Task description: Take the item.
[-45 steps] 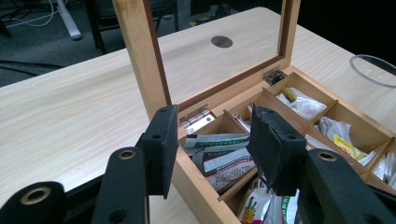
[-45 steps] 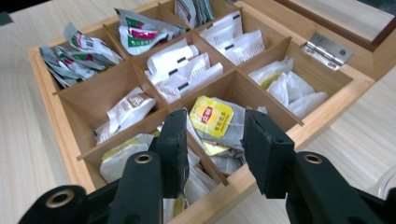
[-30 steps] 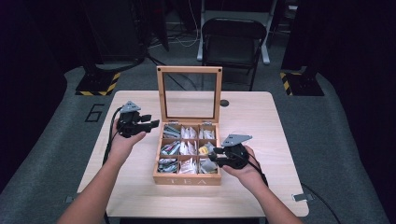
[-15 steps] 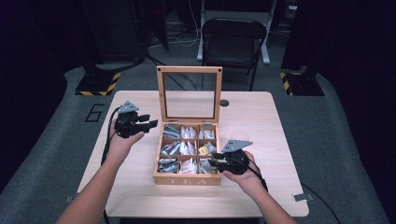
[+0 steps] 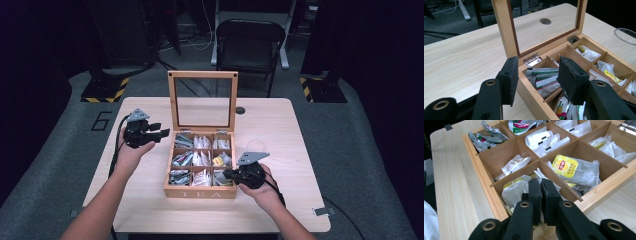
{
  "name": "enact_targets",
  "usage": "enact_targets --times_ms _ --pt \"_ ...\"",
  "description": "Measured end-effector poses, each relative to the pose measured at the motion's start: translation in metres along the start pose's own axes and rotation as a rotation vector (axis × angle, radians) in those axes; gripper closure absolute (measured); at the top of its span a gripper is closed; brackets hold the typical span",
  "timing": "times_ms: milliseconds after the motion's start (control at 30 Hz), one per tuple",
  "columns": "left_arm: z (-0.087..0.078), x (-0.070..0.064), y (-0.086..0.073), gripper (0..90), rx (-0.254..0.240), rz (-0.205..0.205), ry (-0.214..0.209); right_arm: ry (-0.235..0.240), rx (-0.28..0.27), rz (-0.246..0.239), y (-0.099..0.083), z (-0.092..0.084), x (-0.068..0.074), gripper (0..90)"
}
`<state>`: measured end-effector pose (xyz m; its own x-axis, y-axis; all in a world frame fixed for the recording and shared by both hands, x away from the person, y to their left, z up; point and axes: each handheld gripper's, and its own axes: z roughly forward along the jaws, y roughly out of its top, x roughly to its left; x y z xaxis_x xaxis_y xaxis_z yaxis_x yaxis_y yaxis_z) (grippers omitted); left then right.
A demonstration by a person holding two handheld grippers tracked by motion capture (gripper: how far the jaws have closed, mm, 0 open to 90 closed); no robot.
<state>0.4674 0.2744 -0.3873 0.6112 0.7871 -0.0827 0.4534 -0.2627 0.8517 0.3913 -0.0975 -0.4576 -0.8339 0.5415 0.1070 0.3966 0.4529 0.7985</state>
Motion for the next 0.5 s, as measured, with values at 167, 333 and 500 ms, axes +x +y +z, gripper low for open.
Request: enact_targets --times_ms 167,333,500 --pt "0.000 0.000 0.000 50.9 -0.002 -0.001 0.000 0.006 -0.013 0.007 0.003 0.001 0.001 87.2" --pt "0.000 0.000 0.000 50.9 0.002 0.000 0.000 0.004 -0.022 -0.003 0.008 0.004 0.002 87.0" --pt "-0.001 0.001 0.000 50.9 -0.001 -0.001 0.005 0.016 -0.030 0.008 0.012 0.006 0.001 87.4"
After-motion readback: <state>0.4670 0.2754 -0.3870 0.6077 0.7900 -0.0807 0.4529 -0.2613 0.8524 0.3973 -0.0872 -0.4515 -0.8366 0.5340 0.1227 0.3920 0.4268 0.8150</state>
